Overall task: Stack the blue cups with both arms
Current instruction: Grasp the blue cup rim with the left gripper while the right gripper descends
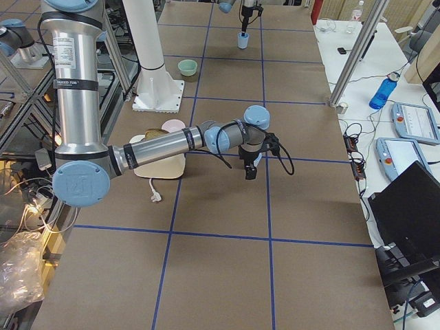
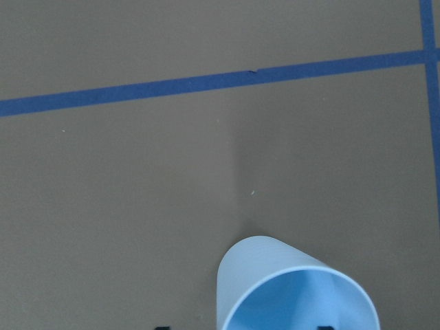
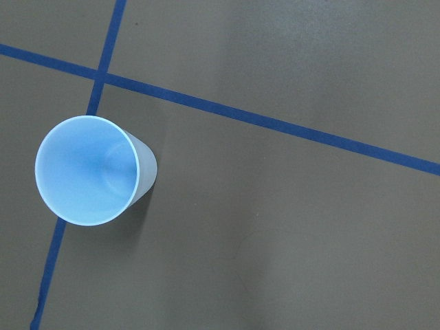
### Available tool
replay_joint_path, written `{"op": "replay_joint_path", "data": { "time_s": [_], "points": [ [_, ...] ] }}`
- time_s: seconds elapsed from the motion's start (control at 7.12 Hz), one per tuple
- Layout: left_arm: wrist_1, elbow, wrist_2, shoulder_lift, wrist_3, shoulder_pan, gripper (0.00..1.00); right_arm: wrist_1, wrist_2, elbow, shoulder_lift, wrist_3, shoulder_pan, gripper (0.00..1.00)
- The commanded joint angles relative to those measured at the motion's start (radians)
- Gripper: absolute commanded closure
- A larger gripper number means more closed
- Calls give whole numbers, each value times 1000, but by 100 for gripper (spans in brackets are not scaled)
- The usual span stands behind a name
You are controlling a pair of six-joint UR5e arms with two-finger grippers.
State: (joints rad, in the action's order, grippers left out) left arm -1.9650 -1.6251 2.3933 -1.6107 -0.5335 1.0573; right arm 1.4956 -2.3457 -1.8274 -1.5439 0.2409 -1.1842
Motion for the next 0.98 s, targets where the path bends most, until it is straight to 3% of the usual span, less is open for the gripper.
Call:
{"op": "replay_joint_path", "data": {
  "time_s": [0.0,0.14,0.42,0.56,0.84],
  "points": [
    [0,2,0,-1,0,-8,88,0,-1,14,30,39,15,1],
    [0,1,0,-1,0,-8,100,0,-1,13,37,50,23,1],
    [11,-25,9,-12,-2,-6,100,-5,0,16,44,52,23,1],
    [62,-74,7,-29,-55,-5,100,-5,-1,16,44,52,26,1],
    [254,-151,1,-168,-195,-6,100,-5,0,58,68,49,38,3]
  ]
}}
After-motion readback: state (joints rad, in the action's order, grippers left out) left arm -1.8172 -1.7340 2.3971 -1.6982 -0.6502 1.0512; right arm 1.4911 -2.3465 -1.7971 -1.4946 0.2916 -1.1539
